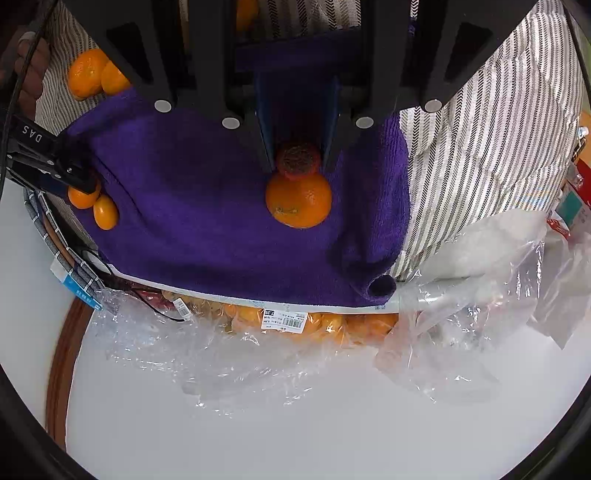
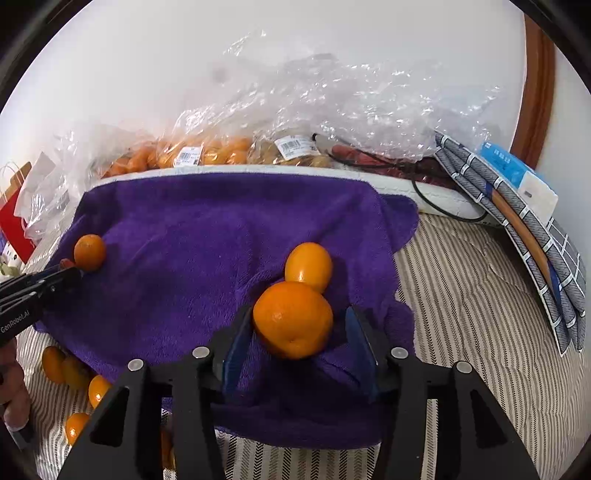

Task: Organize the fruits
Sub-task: 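Carry both fruits onto the purple towel and open both grippers, then grasp a small yellow-green fruit with the right gripper while the left gripper withdraws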

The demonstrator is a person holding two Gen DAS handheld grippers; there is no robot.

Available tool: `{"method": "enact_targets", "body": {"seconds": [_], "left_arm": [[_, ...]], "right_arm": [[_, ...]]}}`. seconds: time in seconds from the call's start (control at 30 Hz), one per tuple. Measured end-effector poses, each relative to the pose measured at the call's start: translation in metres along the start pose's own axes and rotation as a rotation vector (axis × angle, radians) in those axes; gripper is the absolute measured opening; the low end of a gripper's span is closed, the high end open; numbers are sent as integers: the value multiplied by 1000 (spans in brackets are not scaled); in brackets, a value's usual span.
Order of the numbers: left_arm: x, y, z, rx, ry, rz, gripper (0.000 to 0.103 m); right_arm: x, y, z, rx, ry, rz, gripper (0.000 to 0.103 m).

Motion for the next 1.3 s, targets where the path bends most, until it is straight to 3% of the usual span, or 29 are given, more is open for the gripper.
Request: {"method": "enact_targets", "body": {"seconds": [0.2,0.53,0.7,1.0,1.1,1.3], "left_arm": [[4,3,8,-25,-24,30,38],[14,15,21,-36,-86,88,41],[15,19,24,-24,-99,95,41],[17,20,29,-42,-109,115,42],[17,21,31,-45,-111,123,42],[17,25,32,-43,-108,140,42]], "right_arm": [[5,4,14,23,-67,6,58],[12,5,45,-45,-159,2,58],[-8,20,64,37,-128,-16,58],[-69,53,64,122,-1,39,39],[-79,57,60,125,24,53,31],[-82,63,55,143,40,40,30]]}}
Point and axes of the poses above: each gripper's, at about its wrist camera, not at the fingertips, and z roughly against the way its jaws point, y to its left, x to its top, the point moved 8 cm from there along -z, roughly the way its jaws point, and after that the axes turned 10 degrees about x, right-handed, at the moved point
